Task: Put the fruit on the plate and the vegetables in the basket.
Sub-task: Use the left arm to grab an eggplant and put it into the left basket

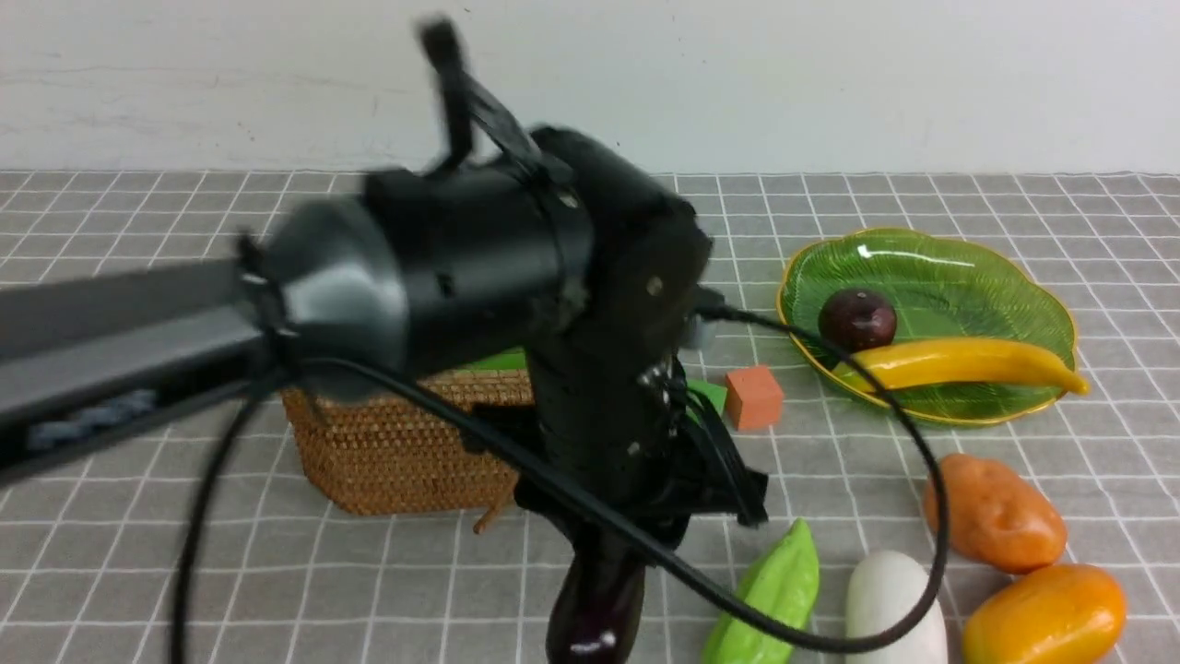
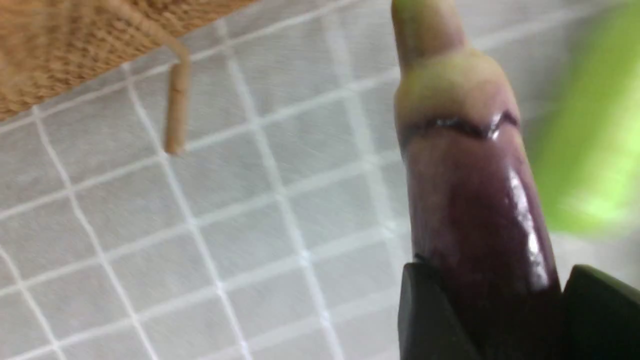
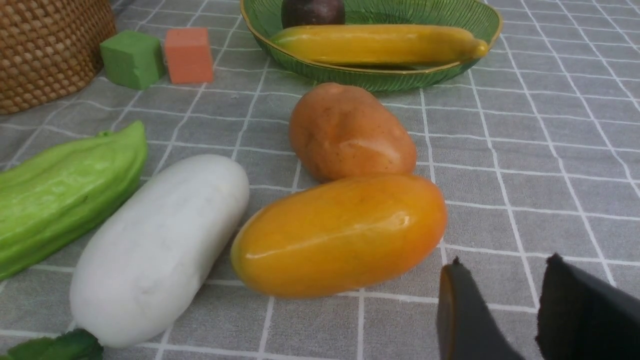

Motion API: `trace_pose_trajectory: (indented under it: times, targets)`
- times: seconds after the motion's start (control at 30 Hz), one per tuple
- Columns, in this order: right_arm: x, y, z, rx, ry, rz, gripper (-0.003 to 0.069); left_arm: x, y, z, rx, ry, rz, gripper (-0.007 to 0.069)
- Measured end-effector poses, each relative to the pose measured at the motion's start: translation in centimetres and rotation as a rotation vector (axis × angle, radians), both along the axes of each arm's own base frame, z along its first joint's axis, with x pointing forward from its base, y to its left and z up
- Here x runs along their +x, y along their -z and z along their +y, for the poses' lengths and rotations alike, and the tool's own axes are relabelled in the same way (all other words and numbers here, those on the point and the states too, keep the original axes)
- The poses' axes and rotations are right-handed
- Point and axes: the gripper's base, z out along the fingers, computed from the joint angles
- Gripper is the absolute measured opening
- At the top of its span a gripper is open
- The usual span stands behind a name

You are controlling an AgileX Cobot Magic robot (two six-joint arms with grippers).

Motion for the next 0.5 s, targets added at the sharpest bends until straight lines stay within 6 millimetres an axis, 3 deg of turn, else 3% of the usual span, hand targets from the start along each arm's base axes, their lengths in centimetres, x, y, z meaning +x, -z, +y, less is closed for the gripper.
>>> trace_pose_trajectory:
  times: [0.07, 0.1, 0.13, 0.27, 0.4, 0.47, 0.5]
  targets:
    - [0.0, 0.0, 0.0, 0.000, 0.000, 0.000, 0.0241, -0.9, -3.3, 1.0, -0.108, 0.004, -0.037, 0.0333]
    - [0.0, 0.0, 0.0, 0.000, 0.000, 0.000, 0.0241, -0.9, -3.6, 1.1, -0.122, 0.004, -0.044, 0.0333]
    - [0.0, 0.0, 0.0, 0.000, 0.000, 0.000, 0.0241, -1.0, -6.7, 2.6, -0.233, -0.029, -0.096, 0.0333]
    - [0.0, 0.0, 0.0, 0.000, 0.000, 0.000, 0.0241, 1.2, -11.0, 6.9, -0.396, -0.201, -0.244, 0.0333]
    - [0.0, 0.0, 0.0, 0.000, 0.000, 0.000, 0.0241, 5.0, -11.0, 10.4, -0.469, -0.432, -0.298, 0.0333]
    - [0.0, 0.0, 0.0, 0.000, 0.000, 0.000, 0.0241, 6.9, -10.0, 11.4, -0.496, -0.547, -0.281, 0.0333]
    - [0.0, 0.0, 0.0, 0.000, 0.000, 0.000, 0.0241, 8.8, -8.5, 12.1, -0.511, -0.652, -0.248, 0.0333]
